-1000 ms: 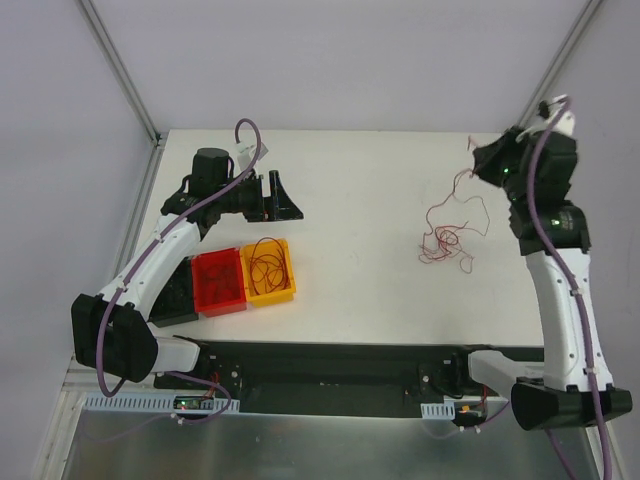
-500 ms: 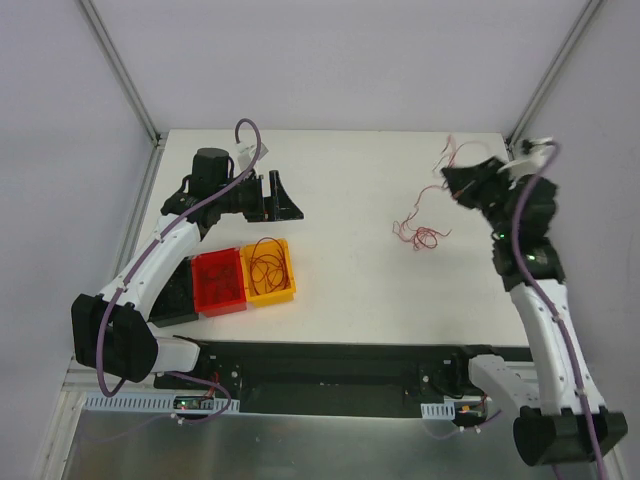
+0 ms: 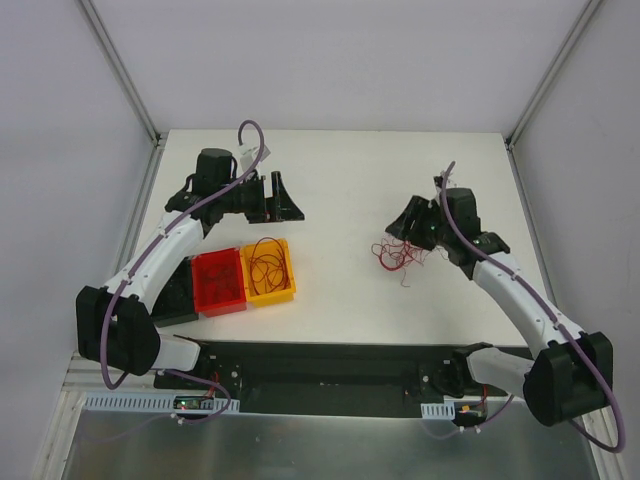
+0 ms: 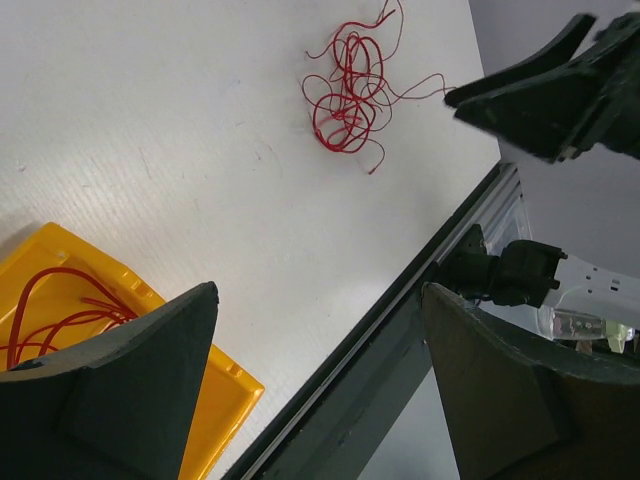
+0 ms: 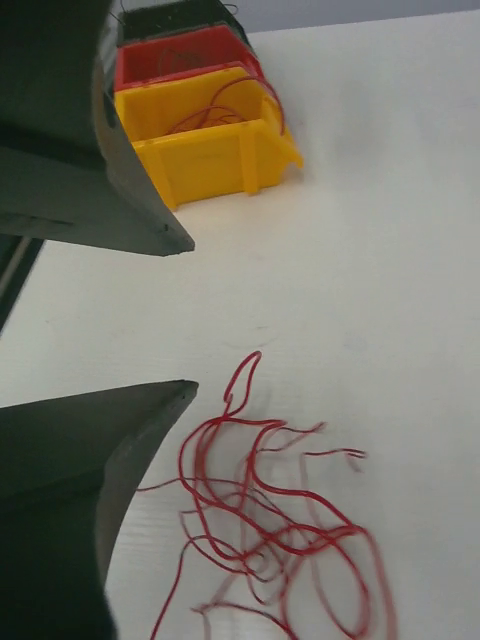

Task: Untangle the cables

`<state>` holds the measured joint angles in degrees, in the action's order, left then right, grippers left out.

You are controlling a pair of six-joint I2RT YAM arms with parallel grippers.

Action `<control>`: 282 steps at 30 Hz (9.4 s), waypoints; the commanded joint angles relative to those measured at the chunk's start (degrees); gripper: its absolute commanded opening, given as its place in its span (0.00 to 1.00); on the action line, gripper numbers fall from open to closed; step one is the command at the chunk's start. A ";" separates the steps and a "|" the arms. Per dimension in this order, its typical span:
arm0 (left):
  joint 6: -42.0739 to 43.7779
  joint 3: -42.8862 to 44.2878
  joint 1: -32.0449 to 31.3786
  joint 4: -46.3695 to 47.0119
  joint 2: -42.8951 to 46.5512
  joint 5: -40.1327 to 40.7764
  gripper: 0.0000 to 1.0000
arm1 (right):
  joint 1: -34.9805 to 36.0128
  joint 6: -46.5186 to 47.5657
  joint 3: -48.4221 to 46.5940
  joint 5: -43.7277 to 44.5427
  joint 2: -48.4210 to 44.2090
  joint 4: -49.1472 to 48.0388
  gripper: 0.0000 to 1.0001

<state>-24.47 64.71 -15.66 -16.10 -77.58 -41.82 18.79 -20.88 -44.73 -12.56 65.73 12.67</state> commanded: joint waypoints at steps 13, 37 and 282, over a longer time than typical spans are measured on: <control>-0.32 -0.19 0.37 1.51 -0.38 -2.56 0.82 | -10.08 -10.82 -1.60 23.35 -2.19 11.59 0.73; -0.05 -0.11 0.37 1.51 0.06 -2.03 0.82 | -12.28 -5.14 0.27 17.93 -3.50 -3.88 0.01; 13.31 -7.05 -31.46 -21.97 -1.17 50.98 0.00 | -3.67 -1.00 31.81 21.61 -29.09 -19.08 0.70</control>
<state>-6.55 60.23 -49.60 -40.40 -81.71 22.04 15.57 -21.10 -12.27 9.98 36.27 -3.46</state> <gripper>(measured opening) 0.006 0.698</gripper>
